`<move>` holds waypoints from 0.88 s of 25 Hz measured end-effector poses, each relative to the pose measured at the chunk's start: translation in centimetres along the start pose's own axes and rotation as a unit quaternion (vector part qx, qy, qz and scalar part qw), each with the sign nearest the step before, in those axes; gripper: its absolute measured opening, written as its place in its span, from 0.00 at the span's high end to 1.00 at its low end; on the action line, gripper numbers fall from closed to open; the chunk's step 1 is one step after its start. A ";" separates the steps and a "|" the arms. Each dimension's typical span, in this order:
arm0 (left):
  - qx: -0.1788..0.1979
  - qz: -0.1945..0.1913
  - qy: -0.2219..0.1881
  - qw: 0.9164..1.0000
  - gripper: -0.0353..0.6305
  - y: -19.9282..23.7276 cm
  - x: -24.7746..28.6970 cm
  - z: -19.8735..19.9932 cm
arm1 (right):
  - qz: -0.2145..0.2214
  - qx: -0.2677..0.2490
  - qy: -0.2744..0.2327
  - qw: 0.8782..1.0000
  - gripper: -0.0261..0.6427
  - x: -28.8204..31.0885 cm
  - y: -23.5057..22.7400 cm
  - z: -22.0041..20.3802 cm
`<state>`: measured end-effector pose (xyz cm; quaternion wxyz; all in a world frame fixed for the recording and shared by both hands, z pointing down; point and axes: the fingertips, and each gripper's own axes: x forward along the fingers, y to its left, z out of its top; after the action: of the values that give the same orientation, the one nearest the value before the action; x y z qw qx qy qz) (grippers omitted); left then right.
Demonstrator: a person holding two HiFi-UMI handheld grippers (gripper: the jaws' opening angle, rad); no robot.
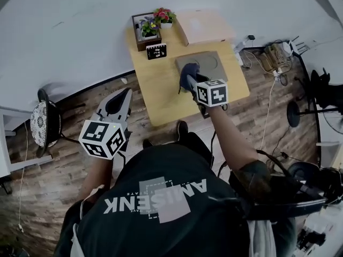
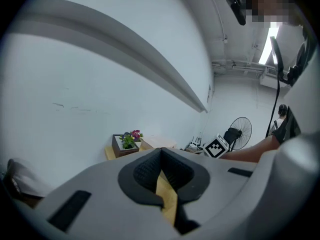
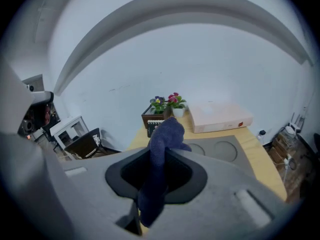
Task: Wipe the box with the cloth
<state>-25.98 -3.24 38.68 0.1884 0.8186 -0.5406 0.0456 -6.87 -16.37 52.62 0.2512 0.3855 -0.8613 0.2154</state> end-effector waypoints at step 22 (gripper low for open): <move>0.034 0.108 0.032 0.993 0.95 -9.3 14.0 0.3 | -0.038 0.028 0.037 0.998 0.86 -3.6 -24.1 -5.6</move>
<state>-11.88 -12.32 39.89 0.1714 0.7596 -0.6176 0.1103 15.33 -25.89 59.07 0.2798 0.4164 -0.8301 0.2435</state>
